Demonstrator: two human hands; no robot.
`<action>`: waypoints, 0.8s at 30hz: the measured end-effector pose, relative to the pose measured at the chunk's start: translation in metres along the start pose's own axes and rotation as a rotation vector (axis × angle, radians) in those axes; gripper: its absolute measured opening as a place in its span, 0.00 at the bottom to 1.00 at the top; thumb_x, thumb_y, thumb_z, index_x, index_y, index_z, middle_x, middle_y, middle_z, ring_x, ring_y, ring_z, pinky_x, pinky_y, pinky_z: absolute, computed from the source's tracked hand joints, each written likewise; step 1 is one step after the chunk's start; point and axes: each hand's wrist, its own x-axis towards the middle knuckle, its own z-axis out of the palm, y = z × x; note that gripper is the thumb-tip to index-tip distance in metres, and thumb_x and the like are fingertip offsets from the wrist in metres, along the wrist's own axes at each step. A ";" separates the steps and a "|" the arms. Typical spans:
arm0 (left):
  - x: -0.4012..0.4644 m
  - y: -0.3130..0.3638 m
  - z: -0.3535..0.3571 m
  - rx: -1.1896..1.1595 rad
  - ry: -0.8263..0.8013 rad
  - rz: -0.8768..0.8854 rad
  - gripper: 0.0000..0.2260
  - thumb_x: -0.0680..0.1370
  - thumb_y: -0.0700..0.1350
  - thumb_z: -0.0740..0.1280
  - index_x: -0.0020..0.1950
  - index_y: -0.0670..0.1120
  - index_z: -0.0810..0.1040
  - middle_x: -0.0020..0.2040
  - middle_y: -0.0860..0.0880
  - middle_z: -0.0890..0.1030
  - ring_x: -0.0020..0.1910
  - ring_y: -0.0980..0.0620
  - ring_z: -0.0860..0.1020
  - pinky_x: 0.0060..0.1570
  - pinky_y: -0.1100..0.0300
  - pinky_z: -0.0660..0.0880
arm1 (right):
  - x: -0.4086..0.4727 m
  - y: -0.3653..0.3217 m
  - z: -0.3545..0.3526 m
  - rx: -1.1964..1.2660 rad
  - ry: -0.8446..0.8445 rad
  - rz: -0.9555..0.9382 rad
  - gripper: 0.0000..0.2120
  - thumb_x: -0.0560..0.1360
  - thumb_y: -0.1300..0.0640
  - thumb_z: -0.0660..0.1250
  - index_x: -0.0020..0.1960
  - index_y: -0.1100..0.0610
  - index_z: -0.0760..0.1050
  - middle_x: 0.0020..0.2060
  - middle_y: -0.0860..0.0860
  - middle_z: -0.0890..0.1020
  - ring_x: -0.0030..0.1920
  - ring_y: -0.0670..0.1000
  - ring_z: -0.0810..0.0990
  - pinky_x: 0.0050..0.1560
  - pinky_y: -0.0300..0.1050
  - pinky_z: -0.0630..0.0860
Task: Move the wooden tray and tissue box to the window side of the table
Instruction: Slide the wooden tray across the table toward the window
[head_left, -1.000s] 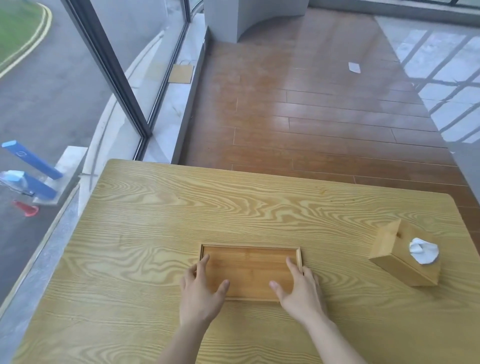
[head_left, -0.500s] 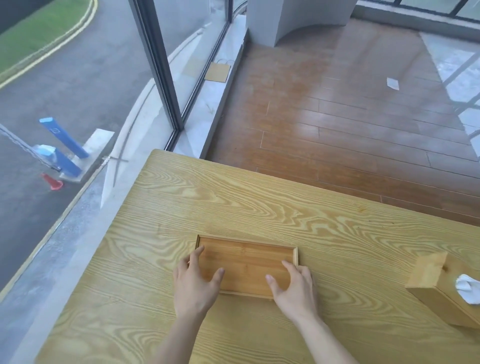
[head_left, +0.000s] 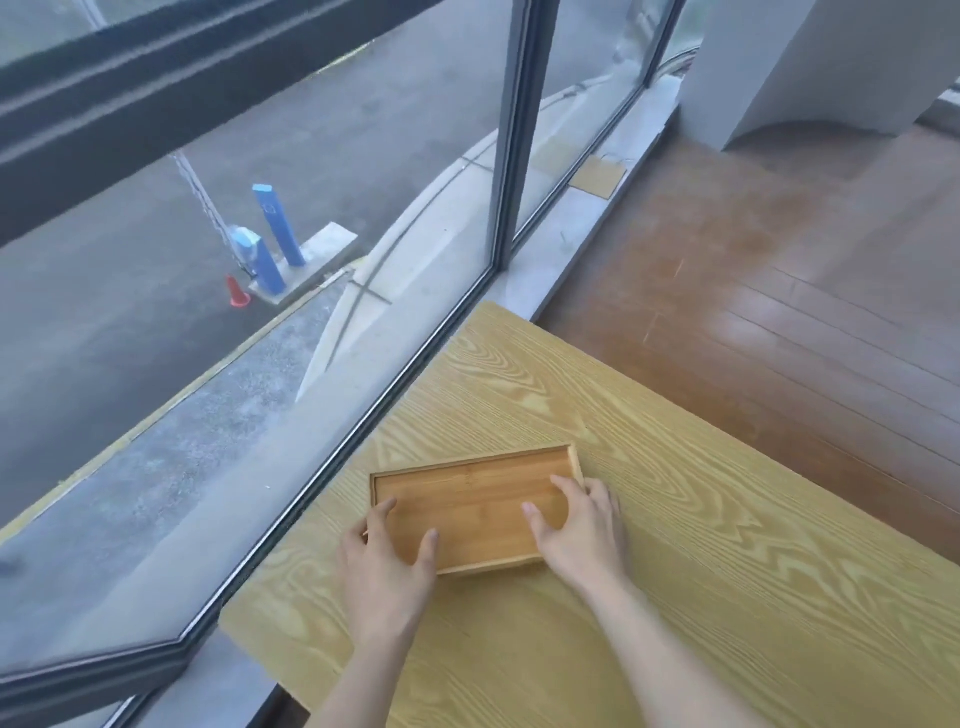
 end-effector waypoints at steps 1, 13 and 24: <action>0.001 -0.004 -0.004 -0.015 0.007 -0.022 0.27 0.72 0.56 0.73 0.70 0.54 0.71 0.63 0.41 0.73 0.67 0.42 0.69 0.64 0.48 0.69 | 0.006 -0.011 0.002 -0.015 -0.001 -0.021 0.31 0.78 0.37 0.67 0.77 0.49 0.70 0.70 0.53 0.72 0.71 0.55 0.69 0.68 0.51 0.70; 0.015 -0.021 -0.016 -0.077 0.020 -0.202 0.28 0.76 0.52 0.70 0.73 0.50 0.68 0.66 0.39 0.71 0.68 0.42 0.68 0.64 0.50 0.68 | 0.070 -0.098 0.039 -0.147 -0.019 -0.180 0.32 0.77 0.34 0.66 0.76 0.48 0.72 0.74 0.55 0.70 0.75 0.58 0.65 0.74 0.59 0.68; 0.019 -0.030 -0.022 0.083 -0.080 -0.186 0.33 0.76 0.59 0.65 0.76 0.56 0.55 0.62 0.42 0.70 0.58 0.42 0.76 0.53 0.51 0.75 | 0.100 -0.126 0.054 -0.064 -0.142 -0.267 0.31 0.77 0.39 0.70 0.77 0.49 0.71 0.81 0.54 0.66 0.81 0.57 0.60 0.80 0.57 0.60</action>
